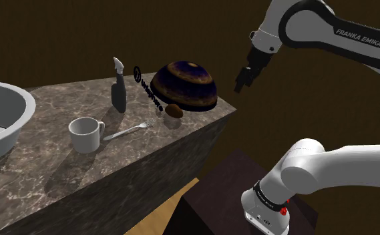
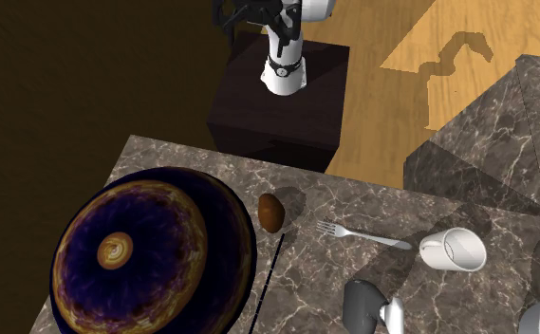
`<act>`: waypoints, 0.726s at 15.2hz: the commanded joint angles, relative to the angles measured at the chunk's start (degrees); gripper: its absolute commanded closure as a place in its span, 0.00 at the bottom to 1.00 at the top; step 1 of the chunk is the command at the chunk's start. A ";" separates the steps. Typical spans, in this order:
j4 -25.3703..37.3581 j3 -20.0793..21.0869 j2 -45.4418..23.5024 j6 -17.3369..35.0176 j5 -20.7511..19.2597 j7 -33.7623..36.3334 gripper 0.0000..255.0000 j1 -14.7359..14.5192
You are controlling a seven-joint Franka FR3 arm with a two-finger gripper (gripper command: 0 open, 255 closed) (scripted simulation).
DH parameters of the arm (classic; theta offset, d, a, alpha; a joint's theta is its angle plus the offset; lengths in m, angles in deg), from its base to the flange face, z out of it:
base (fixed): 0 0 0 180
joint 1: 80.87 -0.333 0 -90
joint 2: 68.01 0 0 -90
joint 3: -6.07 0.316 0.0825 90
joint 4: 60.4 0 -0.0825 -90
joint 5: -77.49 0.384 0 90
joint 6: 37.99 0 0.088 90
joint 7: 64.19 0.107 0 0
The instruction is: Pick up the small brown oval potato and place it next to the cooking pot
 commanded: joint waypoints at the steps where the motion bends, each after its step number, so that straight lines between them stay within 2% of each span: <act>1: 0.00 0.00 0.00 0.00 0.00 0.00 0.00 0.00; 11: -8.87 -3.29 -10.72 24.99 2.39 -5.62 0.00 -2.96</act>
